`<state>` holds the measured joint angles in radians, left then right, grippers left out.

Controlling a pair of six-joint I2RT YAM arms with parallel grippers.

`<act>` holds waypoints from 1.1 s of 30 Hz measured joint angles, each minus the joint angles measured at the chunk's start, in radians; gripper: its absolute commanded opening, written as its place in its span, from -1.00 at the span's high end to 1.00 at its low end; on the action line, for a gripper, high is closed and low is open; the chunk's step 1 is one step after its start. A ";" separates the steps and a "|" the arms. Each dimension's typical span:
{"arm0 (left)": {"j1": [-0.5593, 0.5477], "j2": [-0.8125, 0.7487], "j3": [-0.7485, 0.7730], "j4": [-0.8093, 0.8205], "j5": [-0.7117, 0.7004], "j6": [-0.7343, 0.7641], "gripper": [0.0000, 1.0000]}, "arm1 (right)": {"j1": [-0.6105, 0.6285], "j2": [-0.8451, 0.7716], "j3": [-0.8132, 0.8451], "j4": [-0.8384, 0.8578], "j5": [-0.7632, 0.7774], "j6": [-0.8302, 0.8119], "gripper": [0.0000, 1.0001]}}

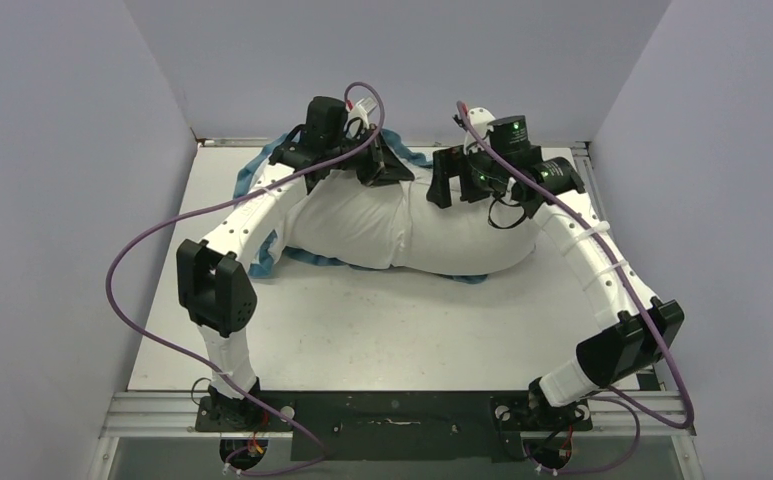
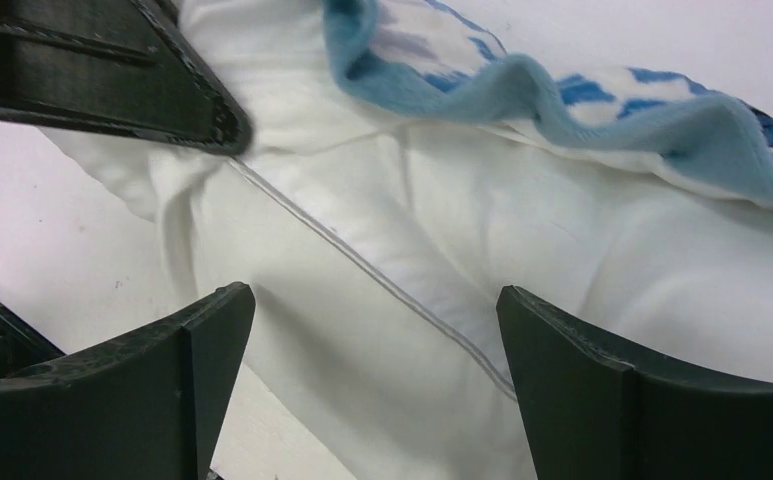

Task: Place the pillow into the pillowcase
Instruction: Stuff the pillow into the pillowcase.

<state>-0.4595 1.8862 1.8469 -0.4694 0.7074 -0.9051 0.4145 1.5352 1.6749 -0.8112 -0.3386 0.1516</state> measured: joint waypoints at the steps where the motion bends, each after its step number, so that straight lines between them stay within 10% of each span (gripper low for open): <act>1: 0.001 0.000 0.001 -0.001 0.000 0.000 1.00 | -0.008 -0.009 -0.008 -0.003 0.000 -0.009 -0.80; 5: 0.003 0.000 0.003 -0.009 0.000 0.002 1.00 | -0.026 -0.027 -0.089 0.006 -0.023 -0.034 -0.88; 10: -0.010 0.016 0.083 -0.134 -0.013 0.056 1.00 | -0.058 -0.028 -0.215 0.105 -0.167 -0.024 0.86; 13: -0.016 0.034 0.149 -0.193 -0.015 0.084 0.80 | -0.097 -0.027 -0.240 0.175 -0.280 0.048 0.90; 20: -0.017 0.051 0.393 -0.385 -0.125 0.215 -0.97 | -0.122 0.010 -0.267 0.289 -0.354 0.246 0.89; 33: -0.235 0.011 0.554 -0.716 -0.703 0.499 -0.92 | -0.122 0.015 -0.272 0.301 -0.360 0.335 0.90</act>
<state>-0.6949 1.8973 2.4008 -1.1851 0.0040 -0.4065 0.2920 1.5505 1.4033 -0.5098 -0.6987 0.4862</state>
